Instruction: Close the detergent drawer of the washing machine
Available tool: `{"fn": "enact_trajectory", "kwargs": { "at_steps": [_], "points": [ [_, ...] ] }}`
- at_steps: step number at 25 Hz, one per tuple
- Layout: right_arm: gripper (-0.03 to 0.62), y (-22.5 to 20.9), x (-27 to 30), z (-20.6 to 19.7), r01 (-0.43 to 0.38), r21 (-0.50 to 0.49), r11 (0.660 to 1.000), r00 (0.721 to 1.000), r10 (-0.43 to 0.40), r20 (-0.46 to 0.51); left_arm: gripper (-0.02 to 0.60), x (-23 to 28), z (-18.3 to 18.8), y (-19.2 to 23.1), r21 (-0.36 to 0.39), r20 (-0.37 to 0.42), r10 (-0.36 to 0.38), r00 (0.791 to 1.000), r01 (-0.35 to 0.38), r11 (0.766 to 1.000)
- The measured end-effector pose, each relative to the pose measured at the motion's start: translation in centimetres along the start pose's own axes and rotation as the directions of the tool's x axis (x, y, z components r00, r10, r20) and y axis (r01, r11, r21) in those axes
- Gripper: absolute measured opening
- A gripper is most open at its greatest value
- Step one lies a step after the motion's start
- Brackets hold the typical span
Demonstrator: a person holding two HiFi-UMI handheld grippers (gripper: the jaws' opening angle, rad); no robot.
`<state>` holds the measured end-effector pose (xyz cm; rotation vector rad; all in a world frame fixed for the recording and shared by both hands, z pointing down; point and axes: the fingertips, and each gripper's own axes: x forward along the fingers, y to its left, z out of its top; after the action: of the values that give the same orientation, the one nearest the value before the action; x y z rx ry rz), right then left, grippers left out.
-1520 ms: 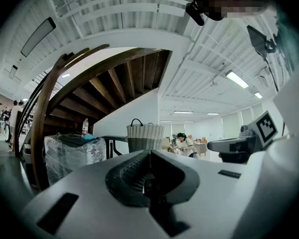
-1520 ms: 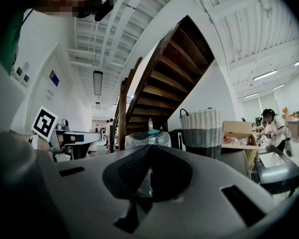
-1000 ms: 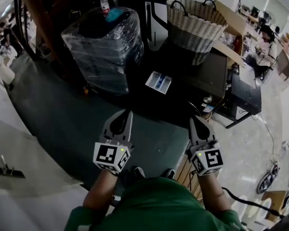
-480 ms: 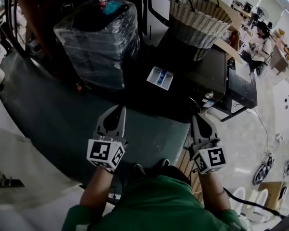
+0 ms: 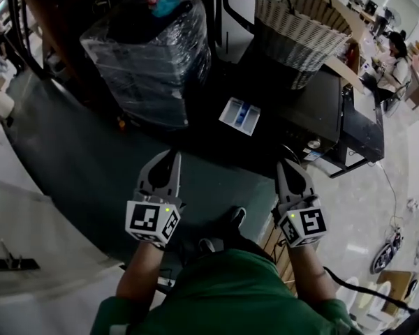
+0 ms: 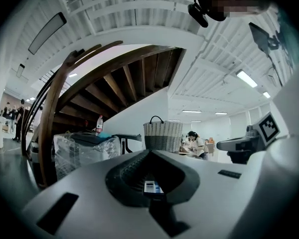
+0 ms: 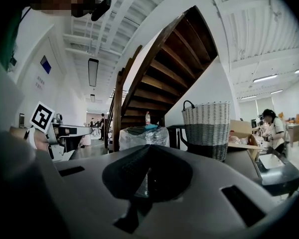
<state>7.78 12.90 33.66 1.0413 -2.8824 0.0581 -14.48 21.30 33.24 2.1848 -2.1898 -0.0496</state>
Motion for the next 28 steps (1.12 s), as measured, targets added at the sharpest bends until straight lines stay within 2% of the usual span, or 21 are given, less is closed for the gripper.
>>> {"fn": "enact_trajectory", "kwargs": {
  "at_steps": [5, 13, 20, 23, 28],
  "points": [
    [0.02, -3.5, 4.4, 0.4, -0.039, 0.034, 0.999, 0.999, 0.038, 0.024, 0.029, 4.2, 1.5, 1.3, 0.027, 0.004, 0.064, 0.998, -0.064, 0.998],
    [0.02, -11.2, 10.1, -0.2, -0.057, 0.091, 0.994, 0.998, 0.054, 0.03, 0.029, 12.8, 0.5, -0.8, 0.029, -0.054, 0.061, 0.997, -0.059, 0.998],
    [0.02, -14.4, 12.0, -2.0, -0.084, 0.198, 0.977, 0.996, 0.077, 0.039, 0.03, 17.1, -1.8, -2.6, 0.064, -0.14, 0.059, 0.988, -0.05, 0.997],
    [0.02, -17.2, 11.5, -2.3, -0.024, 0.187, 0.982, 1.0, 0.023, 0.005, 0.029, 19.4, -1.4, -3.5, 0.078, -0.14, 0.04, 0.989, -0.029, 0.997],
    [0.02, -20.9, 10.6, -2.3, 0.06, 0.176, 0.983, 0.998, -0.061, 0.001, 0.029, 22.8, -1.8, -5.0, 0.072, -0.137, -0.006, 0.991, 0.016, 0.997]
  ]
}}
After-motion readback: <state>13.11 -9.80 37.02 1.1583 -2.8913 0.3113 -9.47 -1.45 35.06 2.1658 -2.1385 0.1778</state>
